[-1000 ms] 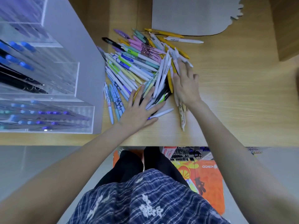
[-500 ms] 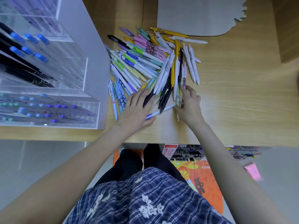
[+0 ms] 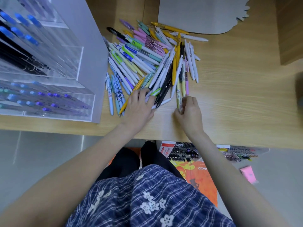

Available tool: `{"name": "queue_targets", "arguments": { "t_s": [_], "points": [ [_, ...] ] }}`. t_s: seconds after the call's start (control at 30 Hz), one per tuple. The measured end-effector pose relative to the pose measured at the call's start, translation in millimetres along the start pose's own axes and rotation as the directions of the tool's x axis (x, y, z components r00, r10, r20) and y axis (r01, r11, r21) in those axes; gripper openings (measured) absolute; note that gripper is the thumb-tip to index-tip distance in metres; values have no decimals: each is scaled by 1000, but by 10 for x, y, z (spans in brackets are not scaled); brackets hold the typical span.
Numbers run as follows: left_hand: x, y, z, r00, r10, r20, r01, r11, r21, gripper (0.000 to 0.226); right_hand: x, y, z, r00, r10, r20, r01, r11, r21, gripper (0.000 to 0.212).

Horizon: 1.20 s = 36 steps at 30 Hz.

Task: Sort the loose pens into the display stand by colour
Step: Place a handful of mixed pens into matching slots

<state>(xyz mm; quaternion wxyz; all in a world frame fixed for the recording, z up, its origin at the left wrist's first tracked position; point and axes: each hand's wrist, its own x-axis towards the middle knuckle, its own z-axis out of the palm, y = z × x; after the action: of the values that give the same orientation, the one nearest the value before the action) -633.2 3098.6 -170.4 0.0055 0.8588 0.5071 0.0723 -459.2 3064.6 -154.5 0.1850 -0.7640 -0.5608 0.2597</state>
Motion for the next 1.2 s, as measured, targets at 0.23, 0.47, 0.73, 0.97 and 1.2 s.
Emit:
{"name": "queue_targets", "arguments": {
  "t_s": [0.23, 0.47, 0.73, 0.97, 1.2],
  "points": [
    [45, 82, -11, 996, 56, 64, -63, 991, 117, 31, -293, 446, -364, 987, 74, 145, -23, 945, -327, 42],
    [24, 132, -73, 991, -59, 122, 46, 993, 109, 64, -26, 300, -259, 985, -61, 164, 118, 924, -365, 27],
    [99, 173, -140, 954, -178, 241, 122, 965, 232, 41, 325, 50, -384, 998, 1, -55, 8, 985, 171, 10],
    [-51, 128, -263, 918, -248, 310, 161, 946, 282, 43, 833, -531, -127, 998, -41, 48, 39, 999, 37, 35],
    [-67, 89, -389, 860, -338, 382, 290, 940, 180, 32, 1137, -877, 115, 967, 211, 145, -215, 977, 11, 76]
  ]
}}
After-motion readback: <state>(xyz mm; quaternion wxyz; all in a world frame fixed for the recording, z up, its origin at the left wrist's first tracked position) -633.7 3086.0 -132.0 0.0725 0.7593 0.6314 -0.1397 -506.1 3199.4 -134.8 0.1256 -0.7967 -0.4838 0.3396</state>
